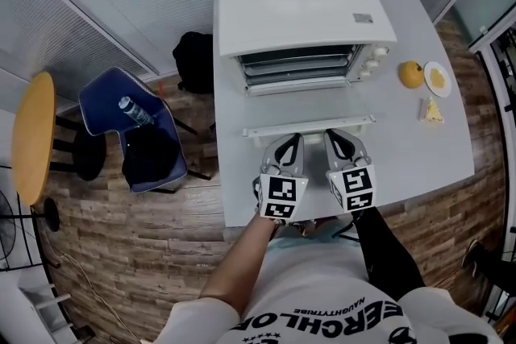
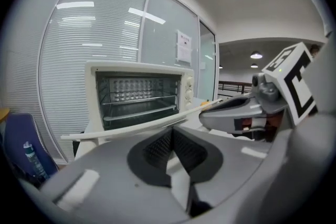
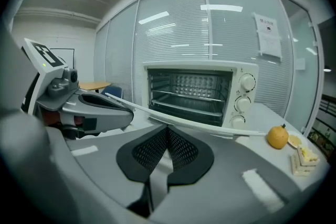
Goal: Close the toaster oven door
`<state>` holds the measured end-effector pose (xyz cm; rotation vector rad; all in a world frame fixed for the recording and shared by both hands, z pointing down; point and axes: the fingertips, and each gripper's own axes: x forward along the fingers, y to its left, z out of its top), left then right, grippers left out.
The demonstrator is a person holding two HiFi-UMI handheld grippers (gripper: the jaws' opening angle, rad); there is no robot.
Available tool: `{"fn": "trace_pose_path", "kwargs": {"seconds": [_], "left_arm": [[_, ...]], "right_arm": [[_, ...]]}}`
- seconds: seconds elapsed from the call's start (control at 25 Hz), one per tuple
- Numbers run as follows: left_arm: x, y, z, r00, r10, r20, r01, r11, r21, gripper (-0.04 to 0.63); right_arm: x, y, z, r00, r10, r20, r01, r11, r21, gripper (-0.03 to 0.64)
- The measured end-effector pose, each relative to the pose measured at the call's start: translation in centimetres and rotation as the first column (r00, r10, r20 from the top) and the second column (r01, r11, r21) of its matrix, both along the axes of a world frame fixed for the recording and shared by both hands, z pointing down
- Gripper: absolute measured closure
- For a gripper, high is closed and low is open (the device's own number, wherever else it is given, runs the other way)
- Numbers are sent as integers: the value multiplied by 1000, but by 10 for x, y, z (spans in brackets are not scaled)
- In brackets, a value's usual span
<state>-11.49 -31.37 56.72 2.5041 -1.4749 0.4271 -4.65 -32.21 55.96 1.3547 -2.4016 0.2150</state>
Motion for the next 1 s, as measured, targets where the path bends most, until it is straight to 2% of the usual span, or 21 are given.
{"fn": "trace_pose_path", "kwargs": {"seconds": [0.16, 1.0], "left_arm": [[-2, -11, -20, 1000, -14, -15, 15, 999, 35, 540], [-16, -85, -88, 995, -92, 25, 86, 983, 165, 540]], "right_arm": [[-2, -13, -21, 1000, -1, 18, 0, 999, 37, 615], [-12, -85, -89, 999, -42, -14, 44, 983, 177, 615]]}}
